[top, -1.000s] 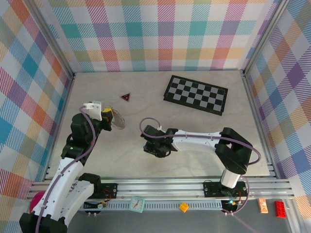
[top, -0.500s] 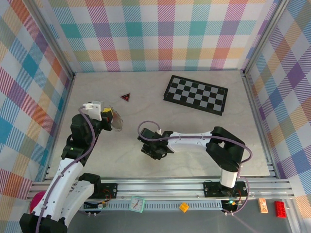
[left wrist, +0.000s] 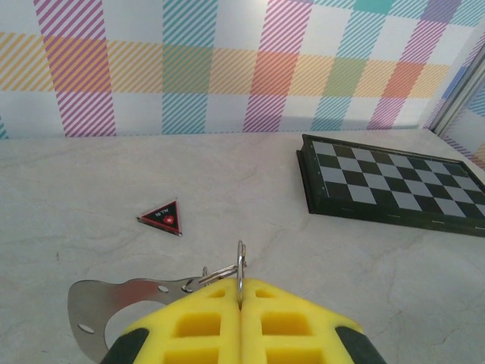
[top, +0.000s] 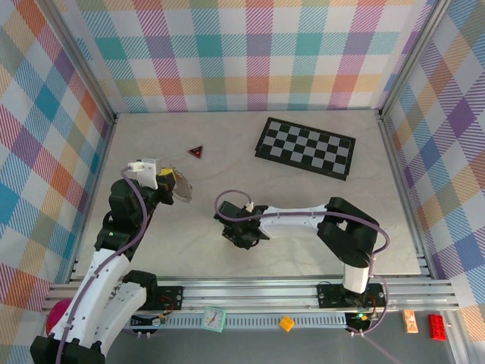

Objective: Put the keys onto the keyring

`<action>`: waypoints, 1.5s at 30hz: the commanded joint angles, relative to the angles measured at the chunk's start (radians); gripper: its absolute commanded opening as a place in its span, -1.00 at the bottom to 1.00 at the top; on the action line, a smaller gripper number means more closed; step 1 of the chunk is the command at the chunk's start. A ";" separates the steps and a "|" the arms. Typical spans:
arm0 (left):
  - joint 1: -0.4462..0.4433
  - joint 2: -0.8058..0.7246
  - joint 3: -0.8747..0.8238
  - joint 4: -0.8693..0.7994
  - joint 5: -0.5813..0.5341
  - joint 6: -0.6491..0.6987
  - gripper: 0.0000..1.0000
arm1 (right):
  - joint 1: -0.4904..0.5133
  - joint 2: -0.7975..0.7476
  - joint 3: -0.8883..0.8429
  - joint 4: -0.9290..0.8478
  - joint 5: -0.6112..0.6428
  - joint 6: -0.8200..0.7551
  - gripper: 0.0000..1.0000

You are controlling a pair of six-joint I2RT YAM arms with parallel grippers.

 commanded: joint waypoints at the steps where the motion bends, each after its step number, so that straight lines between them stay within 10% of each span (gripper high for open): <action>1: 0.011 -0.019 0.000 0.048 0.003 -0.011 -1.00 | 0.004 0.021 0.012 -0.019 0.022 0.030 -0.48; 20: 0.010 -0.021 0.011 0.029 0.003 0.002 -1.00 | 0.000 -0.059 0.001 -0.078 0.055 -0.091 -1.00; 36: -0.029 -0.014 0.046 -0.058 0.150 0.069 -1.00 | -0.047 -0.325 -0.102 -0.229 -0.071 -1.006 -1.00; 45: -0.239 0.126 0.132 -0.186 0.292 0.260 -1.00 | -0.205 -0.358 -0.142 -0.299 -0.330 -1.238 -1.00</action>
